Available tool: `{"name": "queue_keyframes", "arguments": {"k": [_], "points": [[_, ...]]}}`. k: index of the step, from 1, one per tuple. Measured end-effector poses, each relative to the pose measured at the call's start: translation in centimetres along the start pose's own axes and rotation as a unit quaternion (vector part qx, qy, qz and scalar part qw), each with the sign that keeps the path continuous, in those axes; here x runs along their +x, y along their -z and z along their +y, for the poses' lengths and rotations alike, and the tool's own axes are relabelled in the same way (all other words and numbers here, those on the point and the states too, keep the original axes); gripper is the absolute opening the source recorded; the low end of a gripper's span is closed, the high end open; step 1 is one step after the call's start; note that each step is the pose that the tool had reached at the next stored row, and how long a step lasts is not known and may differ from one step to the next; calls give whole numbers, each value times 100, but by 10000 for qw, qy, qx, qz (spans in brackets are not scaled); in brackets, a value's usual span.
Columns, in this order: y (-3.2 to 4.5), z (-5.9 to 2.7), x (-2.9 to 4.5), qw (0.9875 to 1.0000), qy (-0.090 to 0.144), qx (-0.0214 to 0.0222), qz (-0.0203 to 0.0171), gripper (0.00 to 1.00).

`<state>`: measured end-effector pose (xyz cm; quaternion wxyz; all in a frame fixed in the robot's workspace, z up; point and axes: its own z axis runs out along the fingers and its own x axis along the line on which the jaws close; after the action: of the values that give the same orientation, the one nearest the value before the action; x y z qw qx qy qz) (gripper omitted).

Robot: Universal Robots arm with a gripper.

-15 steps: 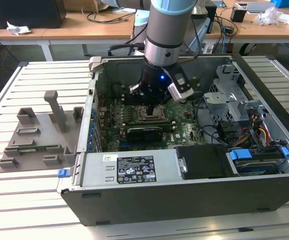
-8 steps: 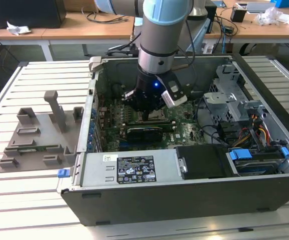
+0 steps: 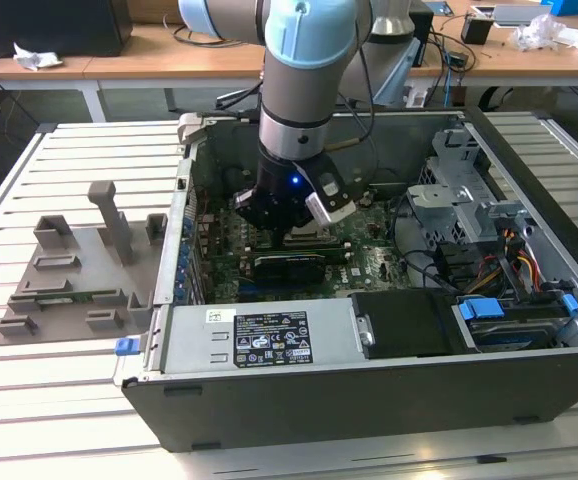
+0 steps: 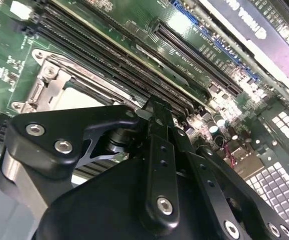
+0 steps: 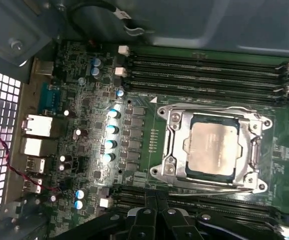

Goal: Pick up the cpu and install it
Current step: 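Install the second cpu locking lever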

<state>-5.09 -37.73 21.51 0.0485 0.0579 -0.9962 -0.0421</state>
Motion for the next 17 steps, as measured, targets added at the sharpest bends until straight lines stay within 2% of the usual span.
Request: {"name": "queue_keyframes", "arguments": {"k": [2, 7, 12, 14, 17], "points": [[-25, 10, -4, 10000, 56, -21, 2, 11], [-89, 43, -14, 9996, 231, -138, 1, 11], [-143, 63, -22, 9992, 339, -200, 1, 11], [-161, 83, -25, 9989, 389, -257, -1, 11], [-159, 86, -25, 9988, 403, -268, -13, 11]]}}
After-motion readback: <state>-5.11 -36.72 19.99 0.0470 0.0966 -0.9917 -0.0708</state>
